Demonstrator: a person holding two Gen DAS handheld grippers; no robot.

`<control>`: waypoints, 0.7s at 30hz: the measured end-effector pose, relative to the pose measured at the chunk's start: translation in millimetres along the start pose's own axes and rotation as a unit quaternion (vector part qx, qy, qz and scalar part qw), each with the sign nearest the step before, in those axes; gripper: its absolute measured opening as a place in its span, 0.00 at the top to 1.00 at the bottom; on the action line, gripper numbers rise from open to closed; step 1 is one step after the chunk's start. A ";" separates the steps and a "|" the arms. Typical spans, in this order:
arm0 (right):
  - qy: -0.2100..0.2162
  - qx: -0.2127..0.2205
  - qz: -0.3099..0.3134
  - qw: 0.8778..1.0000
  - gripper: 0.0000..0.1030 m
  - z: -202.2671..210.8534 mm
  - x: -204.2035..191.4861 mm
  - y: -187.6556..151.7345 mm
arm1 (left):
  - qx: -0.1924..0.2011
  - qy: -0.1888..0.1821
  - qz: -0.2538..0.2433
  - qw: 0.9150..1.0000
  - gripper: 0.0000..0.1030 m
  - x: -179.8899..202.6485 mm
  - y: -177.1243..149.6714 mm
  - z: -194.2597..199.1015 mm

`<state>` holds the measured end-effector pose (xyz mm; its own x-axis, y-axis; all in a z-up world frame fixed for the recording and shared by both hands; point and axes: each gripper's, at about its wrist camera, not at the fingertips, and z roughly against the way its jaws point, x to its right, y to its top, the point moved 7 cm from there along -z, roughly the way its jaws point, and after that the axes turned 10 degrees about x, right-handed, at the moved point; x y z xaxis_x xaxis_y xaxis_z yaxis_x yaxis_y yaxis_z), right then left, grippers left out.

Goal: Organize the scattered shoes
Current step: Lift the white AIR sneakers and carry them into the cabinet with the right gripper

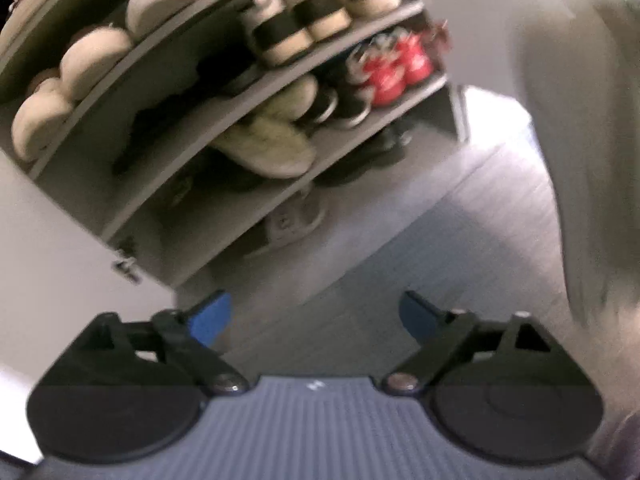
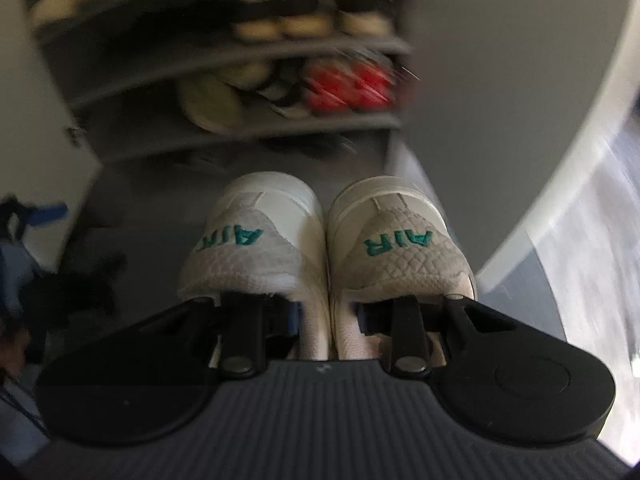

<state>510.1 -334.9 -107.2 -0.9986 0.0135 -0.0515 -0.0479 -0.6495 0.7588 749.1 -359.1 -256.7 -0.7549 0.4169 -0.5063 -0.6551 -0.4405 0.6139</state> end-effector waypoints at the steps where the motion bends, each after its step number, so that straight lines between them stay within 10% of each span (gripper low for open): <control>1: 0.011 0.006 0.006 1.000 0.71 -7.7 -15.5 16.5 | -0.008 0.000 -0.014 1.000 0.09 -6.6 -8.1 -5.8; 11: 0.130 0.064 0.007 0.989 0.71 -128.0 -172.8 149.8 | -0.039 0.010 -0.045 0.998 0.09 -73.6 -53.8 -85.9; 21: 0.147 0.097 -0.016 0.984 0.72 -215.1 -278.4 205.0 | -0.052 0.051 -0.024 0.997 0.09 -124.6 -40.2 -177.1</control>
<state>783.3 -635.3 -76.9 -0.9480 -0.2076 -0.2413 -0.1108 -0.4953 0.8616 863.6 -534.2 -325.5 -0.7179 0.3584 -0.5968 -0.6868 -0.5044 0.5233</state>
